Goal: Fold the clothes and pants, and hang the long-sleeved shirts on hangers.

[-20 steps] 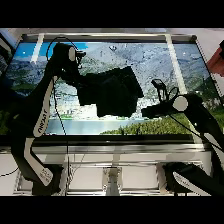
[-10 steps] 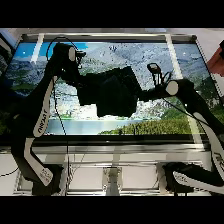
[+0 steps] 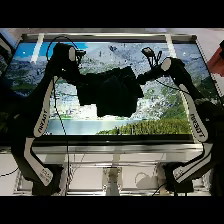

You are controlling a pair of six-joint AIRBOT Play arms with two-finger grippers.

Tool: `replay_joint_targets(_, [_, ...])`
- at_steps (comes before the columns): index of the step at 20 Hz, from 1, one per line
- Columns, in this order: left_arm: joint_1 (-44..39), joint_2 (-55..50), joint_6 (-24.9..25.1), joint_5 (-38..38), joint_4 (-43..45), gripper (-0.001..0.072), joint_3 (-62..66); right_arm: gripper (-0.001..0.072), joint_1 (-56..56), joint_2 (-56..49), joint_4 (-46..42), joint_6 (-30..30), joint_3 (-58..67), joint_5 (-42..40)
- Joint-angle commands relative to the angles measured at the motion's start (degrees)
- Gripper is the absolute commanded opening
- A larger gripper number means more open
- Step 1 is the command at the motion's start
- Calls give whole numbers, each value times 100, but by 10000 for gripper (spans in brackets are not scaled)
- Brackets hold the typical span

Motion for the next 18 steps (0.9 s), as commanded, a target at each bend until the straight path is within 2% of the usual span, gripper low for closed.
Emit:
replay_joint_targets(1, [0, -66, 0, 247, 0, 412, -2, 437, -33, -715, 391, -815, 767, 332])
replay_joint_targets(7, [46, -302, 118, 693, 2, 413, -2, 437, -76, -909, 313, -778, 1067, 553])
replay_joint_targets(9, [111, -310, 529, 1174, 2, 412, 0, 437, -76, -909, 319, -671, 1182, 704])
replay_joint_targets(11, [234, -313, 514, 1908, -61, 413, 0, 437, -76, -909, 332, -551, 1226, 811])
replay_joint_targets(13, [597, -367, 291, 2409, -564, 412, 0, 437, -76, -909, 334, -452, 1226, 887])
replay_joint_targets(14, [892, -424, 262, 2542, -1213, 412, 0, 437, -74, -909, 343, -389, 1226, 927])
replay_joint_targets(15, [1266, -522, 398, 2638, -2275, 413, 0, 437, -76, -909, 343, -328, 1226, 955])
replay_joint_targets(17, [1989, -809, 1097, 2730, -4699, 416, 0, 437, -74, -909, 374, -304, 1226, 1075])
replay_joint_targets(18, [2249, -973, 1423, 2758, -5624, 418, 2, 437, -76, -909, 435, -302, 1226, 1143])
